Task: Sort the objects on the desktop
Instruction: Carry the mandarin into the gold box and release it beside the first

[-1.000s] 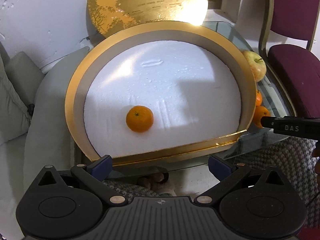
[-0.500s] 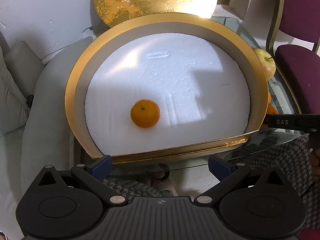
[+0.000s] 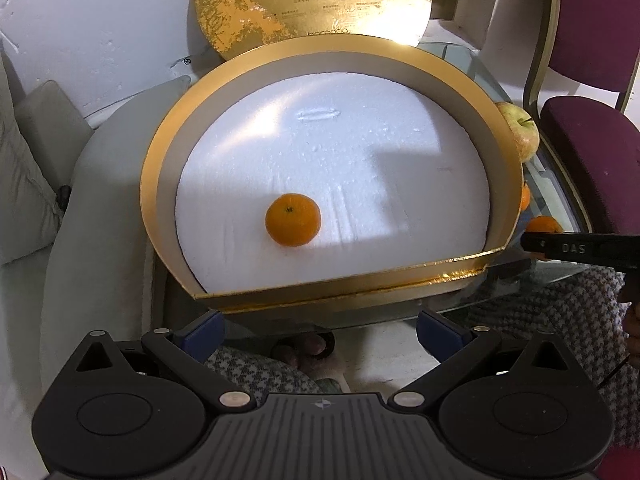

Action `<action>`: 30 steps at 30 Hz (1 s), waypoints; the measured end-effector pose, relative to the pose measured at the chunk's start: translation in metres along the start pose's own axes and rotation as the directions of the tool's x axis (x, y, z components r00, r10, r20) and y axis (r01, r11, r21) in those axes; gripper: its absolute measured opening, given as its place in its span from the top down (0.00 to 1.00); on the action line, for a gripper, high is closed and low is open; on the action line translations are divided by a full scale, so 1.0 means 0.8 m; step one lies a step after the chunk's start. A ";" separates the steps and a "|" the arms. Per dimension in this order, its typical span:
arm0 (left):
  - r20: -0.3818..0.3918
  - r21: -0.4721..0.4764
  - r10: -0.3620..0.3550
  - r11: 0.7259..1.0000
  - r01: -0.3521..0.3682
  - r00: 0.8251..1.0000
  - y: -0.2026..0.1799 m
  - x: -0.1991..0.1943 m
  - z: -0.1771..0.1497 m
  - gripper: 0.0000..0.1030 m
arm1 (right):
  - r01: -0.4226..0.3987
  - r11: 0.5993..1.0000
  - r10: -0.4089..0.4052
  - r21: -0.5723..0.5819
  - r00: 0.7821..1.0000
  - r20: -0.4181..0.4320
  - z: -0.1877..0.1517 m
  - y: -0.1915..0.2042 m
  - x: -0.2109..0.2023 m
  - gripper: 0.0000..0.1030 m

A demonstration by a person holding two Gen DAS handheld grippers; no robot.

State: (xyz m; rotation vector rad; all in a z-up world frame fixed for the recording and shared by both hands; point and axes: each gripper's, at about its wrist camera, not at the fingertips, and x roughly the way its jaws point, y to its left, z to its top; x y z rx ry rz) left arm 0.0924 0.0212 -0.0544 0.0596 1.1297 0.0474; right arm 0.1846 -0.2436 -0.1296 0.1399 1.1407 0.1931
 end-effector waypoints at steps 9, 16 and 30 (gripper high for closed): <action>0.088 -0.069 0.018 0.998 -0.012 0.996 0.039 -0.025 0.004 0.01 | 0.032 0.999 -0.028 -0.027 0.990 0.138 0.020 0.022 -0.077 0.54; 0.127 -0.216 0.102 0.974 -0.073 0.987 0.106 -0.034 0.006 0.01 | -0.034 0.987 0.068 -0.159 0.974 0.215 0.061 0.097 -0.100 0.54; -0.017 -0.314 0.069 0.947 -0.071 0.997 0.153 0.010 -0.032 0.01 | -0.096 0.948 0.082 -0.304 0.995 -0.059 0.043 0.204 0.032 0.54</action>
